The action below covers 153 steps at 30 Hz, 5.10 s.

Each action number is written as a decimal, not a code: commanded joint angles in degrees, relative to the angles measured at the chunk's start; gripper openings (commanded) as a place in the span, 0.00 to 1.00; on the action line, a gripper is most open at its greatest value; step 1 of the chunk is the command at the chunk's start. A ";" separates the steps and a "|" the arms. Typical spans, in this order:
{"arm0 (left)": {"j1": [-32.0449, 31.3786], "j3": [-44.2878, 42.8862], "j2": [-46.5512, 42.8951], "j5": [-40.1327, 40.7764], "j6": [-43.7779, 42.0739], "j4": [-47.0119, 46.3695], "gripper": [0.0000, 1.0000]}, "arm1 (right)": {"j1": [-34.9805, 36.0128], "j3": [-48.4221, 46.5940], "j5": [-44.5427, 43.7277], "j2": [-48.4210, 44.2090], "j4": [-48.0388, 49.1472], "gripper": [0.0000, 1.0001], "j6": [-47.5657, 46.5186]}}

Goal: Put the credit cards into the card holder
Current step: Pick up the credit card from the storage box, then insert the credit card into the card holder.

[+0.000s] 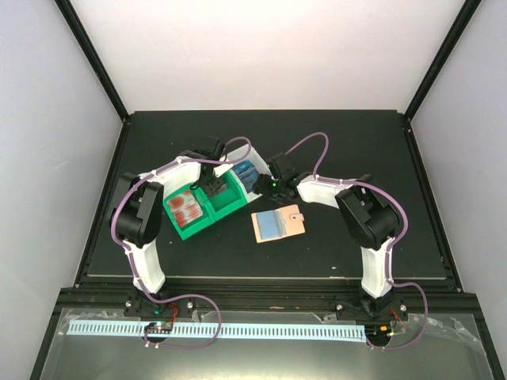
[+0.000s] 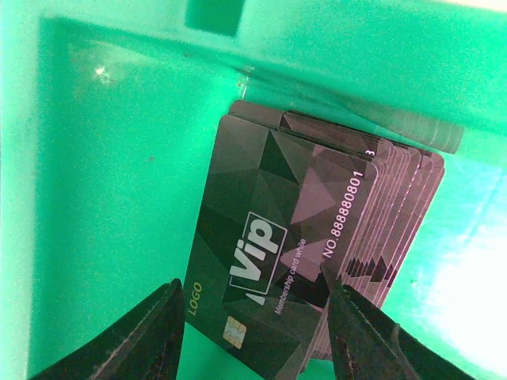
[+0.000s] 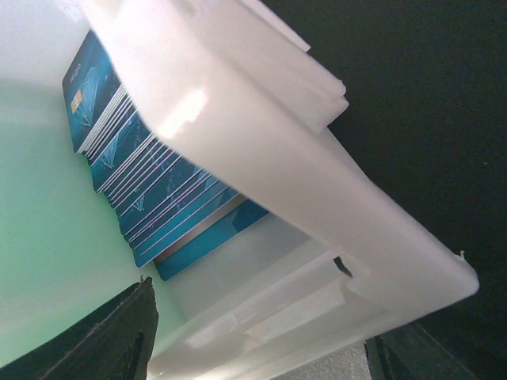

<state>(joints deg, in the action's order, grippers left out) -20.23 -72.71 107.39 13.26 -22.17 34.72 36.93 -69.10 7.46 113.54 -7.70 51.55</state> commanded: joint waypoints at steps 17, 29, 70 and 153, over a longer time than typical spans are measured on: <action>-0.05 2.43 -4.06 7.81 -2.92 -10.53 0.32 | -0.23 0.41 -2.37 1.56 -2.78 0.70 -0.94; -0.75 3.66 -1.98 8.11 -5.74 -13.76 0.32 | -0.23 0.46 -2.37 1.65 -2.81 0.70 -0.97; -3.68 0.55 -29.45 -8.05 12.71 7.05 0.02 | -0.29 2.90 11.53 -21.55 -3.72 0.78 -15.62; -30.21 35.13 -34.58 -23.32 67.81 -26.84 0.87 | -5.10 37.21 15.95 -37.80 1.26 0.01 -16.39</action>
<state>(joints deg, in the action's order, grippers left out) -49.93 -37.65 70.00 -11.73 43.03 10.52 32.10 -32.18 18.44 72.73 -13.58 36.29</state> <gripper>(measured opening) 0.930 0.017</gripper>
